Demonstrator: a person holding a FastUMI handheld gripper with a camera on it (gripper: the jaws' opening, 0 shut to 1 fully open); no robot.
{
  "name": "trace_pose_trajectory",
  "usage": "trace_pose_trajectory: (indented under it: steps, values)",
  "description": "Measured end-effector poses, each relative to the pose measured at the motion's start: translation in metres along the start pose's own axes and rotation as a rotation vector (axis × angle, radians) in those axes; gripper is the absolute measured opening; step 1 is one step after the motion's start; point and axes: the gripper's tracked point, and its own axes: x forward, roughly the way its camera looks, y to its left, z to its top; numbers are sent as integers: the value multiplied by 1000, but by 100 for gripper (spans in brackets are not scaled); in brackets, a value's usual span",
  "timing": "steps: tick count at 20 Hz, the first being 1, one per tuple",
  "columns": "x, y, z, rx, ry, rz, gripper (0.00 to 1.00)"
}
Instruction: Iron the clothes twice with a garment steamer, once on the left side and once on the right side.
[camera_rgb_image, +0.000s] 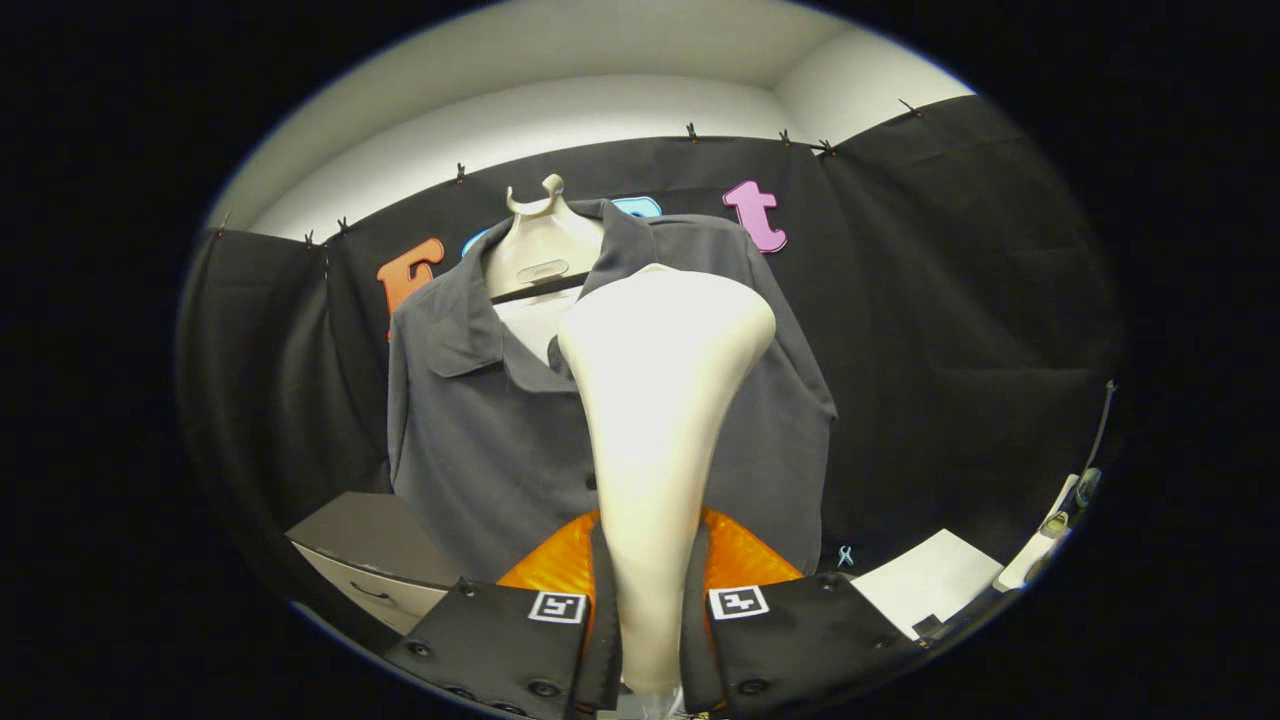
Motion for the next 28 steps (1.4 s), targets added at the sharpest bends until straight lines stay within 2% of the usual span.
trace_pose_trajectory:
  steps: [5,11,20,28]
  values:
    - [25,-13,19,-27,-15,26,31]
    - [53,-19,17,-36,-3,67,31]
    - [77,-13,-20,-65,45,129,31]
    - [76,-15,-58,-79,102,156,31]
